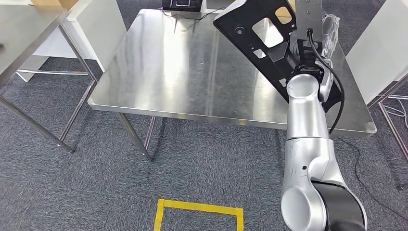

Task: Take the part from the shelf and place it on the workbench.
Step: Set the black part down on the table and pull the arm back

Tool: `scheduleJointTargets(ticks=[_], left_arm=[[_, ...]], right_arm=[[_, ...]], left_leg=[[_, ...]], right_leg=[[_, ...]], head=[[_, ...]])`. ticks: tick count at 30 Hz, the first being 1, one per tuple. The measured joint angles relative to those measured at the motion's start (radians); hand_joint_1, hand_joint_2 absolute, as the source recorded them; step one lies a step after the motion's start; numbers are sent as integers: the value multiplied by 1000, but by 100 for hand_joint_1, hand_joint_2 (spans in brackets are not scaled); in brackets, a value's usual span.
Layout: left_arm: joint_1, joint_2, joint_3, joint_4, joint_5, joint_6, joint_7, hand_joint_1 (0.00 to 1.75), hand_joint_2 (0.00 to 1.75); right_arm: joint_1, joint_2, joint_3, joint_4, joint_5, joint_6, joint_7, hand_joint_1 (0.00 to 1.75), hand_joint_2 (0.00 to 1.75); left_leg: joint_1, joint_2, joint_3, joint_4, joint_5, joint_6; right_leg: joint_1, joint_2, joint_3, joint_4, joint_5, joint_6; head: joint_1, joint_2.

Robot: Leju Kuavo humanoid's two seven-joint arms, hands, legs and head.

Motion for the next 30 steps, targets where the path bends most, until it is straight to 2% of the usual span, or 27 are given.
scheduleJointTargets(ticks=[2, 4, 5, 6, 7, 8, 9, 10, 11, 14, 16, 17, 19, 20, 21, 22, 23, 24, 25, 26, 28, 30], left_arm=[[-1, -3, 0, 0, -3, 0, 0, 0, 175], [-2, -5, -1, 0, -7, -1, 0, 0, 175], [-2, -6, -2, 0, -9, -1, 1, 0, 175], [-1, -7, -3, 0, -12, -1, 2, 0, 175], [0, -8, -5, 0, -14, -1, 3, 0, 175], [0, -9, -6, 1, -17, -1, 4, 0, 175], [0, -9, -7, 1, -19, -1, 4, 0, 175], [-1, -9, -8, 1, -21, -1, 4, 0, 175], [-1, -9, -10, 1, -22, -1, 4, 0, 175], [-2, -9, -16, 1, -25, 0, 4, 0, 175], [-3, -10, -17, 1, -27, 0, 4, 0, 175], [-3, -10, -17, 1, -27, 0, 4, 0, 175], [-5, -8, -17, 1, -29, -1, 4, 0, 175], [-4, -8, -17, 1, -30, -1, 4, 0, 175], [-4, -8, -17, 1, -31, -1, 4, 0, 175], [-4, -7, -17, 1, -32, -1, 4, 0, 175], [-4, -7, -17, 1, -32, -1, 4, 0, 175], [-4, -6, -17, 1, -32, -1, 4, 0, 175], [-4, -5, -17, 1, -32, -1, 4, 0, 175], [-4, -4, -17, 1, -32, -1, 4, 0, 175], [-4, -3, -17, 1, -32, -1, 6, 0, 175], [-4, -3, -16, 1, -31, -1, 8, 0, 175]], right_arm=[[1, -2, 0, -2, 1, -1, 0, 175, 175], [8, -6, -1, -2, 3, 0, 0, 175, 175], [13, -8, -2, -2, 6, 1, 1, 175, 175], [17, -10, -4, -2, 9, 3, 1, 175, 175], [19, -12, -6, -2, 12, 5, 1, 175, 175], [19, -13, -7, -2, 15, 7, 1, 175, 175], [17, -15, -8, -2, 18, 8, 1, 175, 175], [17, -17, -9, -1, 21, 9, 2, 175, 175], [17, -18, -10, -1, 25, 10, 3, 175, 175], [17, -20, -14, -2, 36, 12, 5, 175, 175], [15, -20, -14, -3, 44, 12, 6, 175, 175], [14, -19, -14, -3, 52, 12, 9, 175, 175], [14, -20, -15, 0, 73, 12, 19, 175, 175], [14, -20, -15, 3, 84, 11, 24, 175, 175], [15, -21, -17, 6, 95, 11, 28, 175, 175], [15, -22, -19, 9, 105, 10, 31, 175, 175], [14, -23, -21, 11, 114, 8, 34, 175, 175], [14, -24, -24, 13, 121, 5, 35, 175, 175], [12, -25, -27, 16, 127, 2, 36, 175, 175], [11, -25, -29, 17, 134, -1, 37, 175, 175], [10, -27, -32, 19, 148, -4, 41, 175, 175], [10, -28, -35, 20, 166, -4, 49, 175, 175]], left_leg=[[3, -2, 18, -12, -3, 3], [3, -6, 27, -12, -12, 6], [3, -10, 33, -12, -18, 5], [3, -13, 40, -11, -24, 4], [3, -16, 48, -11, -31, 1], [3, -19, 55, -9, -39, -3], [1, -21, 60, -6, -48, -8], [0, -22, 63, -3, -56, -14], [-1, -23, 64, -1, -62, -19], [1, -21, 66, 4, -78, -36], [4, -14, 45, 58, -107, -48], [6, -10, 13, 119, -133, -53], [9, -6, -73, 261, -179, -61], [10, -6, -109, 304, -182, -62], [10, -6, -126, 309, -163, -61], [10, -5, -121, 273, -124, -58], [10, -4, -98, 202, -69, -54], [9, -4, -67, 128, -26, -49], [6, -3, -37, 66, 2, -44], [3, -2, -16, 25, 12, -38], [-3, -2, -3, 9, -1, -27], [0, -3, 7, -3, -4, -15]], right_leg=[[-1, -1, -54, 101, -33, -3], [0, 0, -137, 227, -63, -2], [-1, 0, -163, 253, -59, 4], [-3, 0, -169, 240, -37, 12], [-5, 0, -154, 186, 0, 22], [-8, -1, -127, 107, 45, 31], [-9, 0, -99, 38, 80, 33], [-10, 0, -78, -12, 101, 31], [-9, 0, -68, -35, 108, 22], [-9, 0, -59, -39, 97, -8], [-16, 0, -44, -42, 90, -23], [-16, 1, -37, -42, 84, -29], [-14, 1, -26, -42, 74, -36], [-14, 1, -20, -42, 68, -37], [-14, 2, -13, -42, 62, -36], [-13, 2, -3, -42, 54, -34], [-13, 3, 10, -42, 45, -32], [-13, 2, 22, -43, 37, -29], [-11, 2, 30, -44, 30, -24], [-9, 2, 35, -45, 24, -20], [-5, 2, 37, -51, 19, -11], [-4, 1, 33, -47, 10, -3]], head=[[0, 0], [0, 0], [1, 0], [1, 0], [1, 0], [2, 0], [2, 0], [3, 0], [2, 0], [0, 0], [-3, 0], [-5, 0], [-6, 0], [-6, 0], [-7, 0], [-6, 0], [-6, 0], [-6, 0], [-5, 0], [-6, 0], [-6, 0], [-6, 0]])
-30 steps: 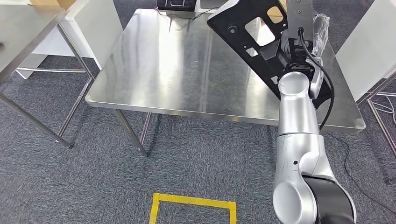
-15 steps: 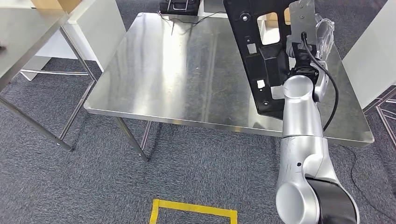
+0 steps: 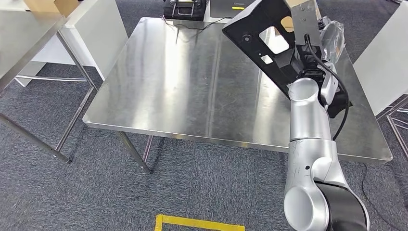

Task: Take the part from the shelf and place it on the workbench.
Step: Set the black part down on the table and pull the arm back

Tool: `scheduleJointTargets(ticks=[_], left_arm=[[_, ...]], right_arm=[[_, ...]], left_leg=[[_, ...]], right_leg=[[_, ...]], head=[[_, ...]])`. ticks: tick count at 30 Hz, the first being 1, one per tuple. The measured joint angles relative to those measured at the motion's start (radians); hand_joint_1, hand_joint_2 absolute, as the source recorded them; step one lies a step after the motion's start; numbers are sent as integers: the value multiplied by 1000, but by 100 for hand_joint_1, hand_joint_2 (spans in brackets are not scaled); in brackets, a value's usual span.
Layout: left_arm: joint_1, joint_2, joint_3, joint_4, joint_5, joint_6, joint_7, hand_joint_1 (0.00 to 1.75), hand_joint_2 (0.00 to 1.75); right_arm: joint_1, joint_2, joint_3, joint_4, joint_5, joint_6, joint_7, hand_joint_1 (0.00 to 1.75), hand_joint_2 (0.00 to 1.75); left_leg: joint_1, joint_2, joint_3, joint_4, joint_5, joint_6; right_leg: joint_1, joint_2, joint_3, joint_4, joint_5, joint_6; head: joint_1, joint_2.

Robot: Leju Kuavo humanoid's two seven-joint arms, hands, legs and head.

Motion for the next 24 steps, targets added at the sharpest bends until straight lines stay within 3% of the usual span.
scheduleJointTargets(ticks=[2, 4, 5, 6, 7, 9, 11, 12, 16, 19, 24], left_arm=[[0, 0, 0, 0, 0, 0, 0, 0, 175], [0, 0, 0, 0, 1, 0, 0, 0, 175], [0, 0, 0, 0, 1, 0, 1, 0, 175], [1, 0, 0, 0, 1, -1, 1, 0, 175], [2, 0, 0, 0, 1, -1, 2, 0, 175], [2, 0, 0, 0, 1, -1, 1, 0, 175], [1, 1, 1, 0, 1, -1, -4, 0, 175], [1, 2, 2, 0, 0, -1, -8, 0, 175], [1, 4, 3, 0, 0, -3, -22, 0, 175], [0, 4, 3, 0, 1, -14, -45, 0, 175], [0, 4, 13, 0, 18, -34, -68, 0, 175]], right_arm=[[-1, -2, -3, 1, 17, 1, 8, 175, 175], [3, -4, -6, 3, 29, 2, 13, 175, 175], [8, -5, -8, 6, 34, 3, 17, 175, 175], [13, -6, -11, 8, 39, 4, 20, 175, 175], [17, -7, -14, 10, 47, 4, 24, 175, 175], [16, -9, -20, 17, 81, 4, 35, 175, 175], [8, -12, -25, 35, 143, 4, 58, 175, 175], [3, -14, -26, 50, 181, 2, 72, 175, 175], [-18, -21, -29, 107, 290, -15, 112, 175, 175], [-30, -24, -33, 140, 310, -21, 135, 175, 175], [-27, -29, -73, 191, 333, -44, 154, 175, 175]], left_leg=[[4, 0, 13, -12, -2, 12], [3, -2, 21, -13, -11, 22], [2, -3, 27, -13, -16, 24], [2, -6, 33, -13, -22, 24], [1, -9, 42, -12, -28, 23], [1, -13, 61, -11, -43, 16], [-4, -16, 70, -2, -60, 7], [-6, -16, 70, 2, -67, 8], [-5, -13, 76, 0, -76, 19], [-4, -10, 83, -7, -78, 15], [0, -9, 93, -10, -83, -1]], right_leg=[[1, 0, -41, 74, -29, 1], [0, 0, -125, 219, -72, -3], [0, 0, -166, 279, -82, -1], [-1, 0, -191, 304, -75, 5], [-1, 0, -195, 287, -50, 14], [-3, -1, -156, 150, 38, 31], [-6, -1, -111, 26, 100, 32], [-7, -1, -101, 1, 110, 27], [-3, 3, -97, -4, 106, 15], [-1, 6, -94, -4, 102, 8], [4, 6, -84, -4, 96, 0]], head=[[2, 0], [4, 0], [4, 0], [4, 0], [5, 0], [7, 0], [7, 0], [6, 0], [5, 0], [5, 0], [6, 0]])
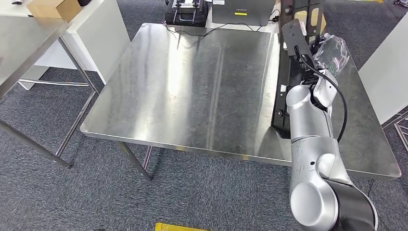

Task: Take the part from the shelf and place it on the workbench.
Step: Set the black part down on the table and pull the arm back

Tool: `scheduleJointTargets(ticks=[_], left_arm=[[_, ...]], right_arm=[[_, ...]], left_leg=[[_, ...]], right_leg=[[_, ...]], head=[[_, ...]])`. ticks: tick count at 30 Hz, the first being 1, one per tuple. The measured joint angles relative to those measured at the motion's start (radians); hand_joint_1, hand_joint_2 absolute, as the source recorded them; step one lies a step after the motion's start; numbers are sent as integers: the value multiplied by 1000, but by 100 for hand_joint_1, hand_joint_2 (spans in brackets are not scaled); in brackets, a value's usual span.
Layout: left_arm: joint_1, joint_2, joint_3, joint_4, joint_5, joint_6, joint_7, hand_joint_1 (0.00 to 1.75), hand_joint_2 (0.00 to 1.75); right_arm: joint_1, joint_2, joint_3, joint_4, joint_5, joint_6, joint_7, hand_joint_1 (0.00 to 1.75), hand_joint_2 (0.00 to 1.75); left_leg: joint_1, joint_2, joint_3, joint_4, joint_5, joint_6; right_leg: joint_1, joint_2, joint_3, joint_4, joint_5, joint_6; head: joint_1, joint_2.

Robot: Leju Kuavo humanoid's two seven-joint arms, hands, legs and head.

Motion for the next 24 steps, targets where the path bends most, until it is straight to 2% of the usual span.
scheduleJointTargets(ticks=[8, 12, 14, 18, 24], left_arm=[[-1, 1, 36, 0, 43, -9, 2, 0, 175], [-2, 1, 60, 0, 67, -5, 14, 0, 175], [-3, 1, 76, 0, 89, 7, 27, 0, 175], [-4, 1, 105, 0, 113, 49, 54, 0, 0], [-5, 0, 138, 0, 132, 79, 114, 0, 0]], right_arm=[[0, -8, -35, 54, 79, -13, 33, 175, 175], [-2, -4, -35, 73, 92, -14, 43, 0, 0], [2, 4, -31, 85, 93, -10, 52, 0, 0], [12, 29, -14, 109, 94, -4, 71, 0, 0], [16, 74, 20, 152, 94, 4, 72, 0, 0]], left_leg=[[-1, 1, 11, 0, -2, -3], [-1, 1, 16, 0, -3, -3], [-1, 1, 17, 0, -3, -3], [-2, 1, 17, 0, -3, -3], [-2, 2, 17, 0, -3, -3]], right_leg=[[-1, 0, 14, -3, -1, -1], [-1, 0, 21, -5, -1, -1], [-1, 0, 22, -5, -1, -1], [-2, 0, 22, -5, -1, -1], [-2, 0, 20, -5, -1, -1]], head=[[0, 0], [0, 0], [0, 0], [0, 0], [0, 0]])
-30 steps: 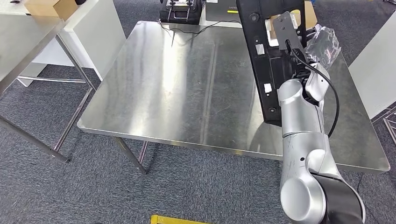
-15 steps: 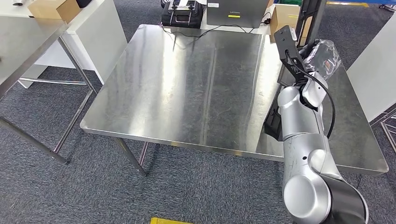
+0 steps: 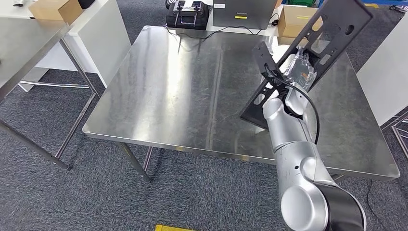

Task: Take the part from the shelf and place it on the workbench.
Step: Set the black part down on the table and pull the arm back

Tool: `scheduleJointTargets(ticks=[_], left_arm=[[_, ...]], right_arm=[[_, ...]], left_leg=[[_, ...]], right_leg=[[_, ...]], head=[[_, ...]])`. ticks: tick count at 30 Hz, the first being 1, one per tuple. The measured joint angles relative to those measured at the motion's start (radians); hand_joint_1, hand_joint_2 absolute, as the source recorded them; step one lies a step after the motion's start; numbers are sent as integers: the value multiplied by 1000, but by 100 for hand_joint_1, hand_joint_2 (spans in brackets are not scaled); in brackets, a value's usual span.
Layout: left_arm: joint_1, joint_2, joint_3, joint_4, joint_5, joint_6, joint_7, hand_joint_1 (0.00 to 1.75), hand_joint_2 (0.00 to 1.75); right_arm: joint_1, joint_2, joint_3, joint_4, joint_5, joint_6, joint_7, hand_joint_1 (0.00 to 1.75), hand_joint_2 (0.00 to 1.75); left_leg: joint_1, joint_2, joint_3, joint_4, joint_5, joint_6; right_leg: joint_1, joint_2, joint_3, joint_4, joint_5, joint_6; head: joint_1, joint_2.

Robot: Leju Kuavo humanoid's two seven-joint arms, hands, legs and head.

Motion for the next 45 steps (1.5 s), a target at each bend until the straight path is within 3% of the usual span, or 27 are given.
scheduleJointTargets(ticks=[19, 34, 37, 40, 42, 45], left_arm=[[0, -6, 25, 0, 13, 37, 12, 0, 0], [0, -6, 23, 0, -1, 35, -10, 0, 0], [0, -5, 23, 0, 11, 32, -38, 0, 0], [1, -5, 24, 0, 43, 31, -78, 0, 0], [1, -6, 26, 0, 67, 41, -98, 0, 0], [1, -10, 36, 0, 101, 68, -107, 0, 0]], right_arm=[[8, 54, 34, 59, 0, 2, 0, 0, 0], [18, 42, 33, 63, -10, -10, -12, 0, 0], [36, 45, 7, 31, -93, -70, -121, 0, 0], [88, 69, -24, -85, -332, -110, -348, 0, 0], [162, 91, 2, -242, -552, -92, -480, 0, 0], [311, 107, 104, -518, -761, -36, -589, 0, 0]], left_leg=[[-3, 0, -4, 0, 0, 0], [-5, 0, -5, 0, 0, 0], [-5, 0, -5, 0, 0, 0], [-5, 0, -5, 0, 0, 0], [-5, -1, -5, 0, 0, 0], [-5, -1, -6, 0, 0, 0]], right_leg=[[0, 0, -3, 0, 0, 0], [0, 0, -3, 0, 0, 0], [0, 0, -3, 0, 0, 0], [0, 0, -3, 0, 0, 0], [0, 0, -3, 0, 0, 0], [0, 0, -4, 0, -2, 1]], head=[[0, 0], [0, 0], [0, 0], [0, 0], [0, 0], [0, 0]])
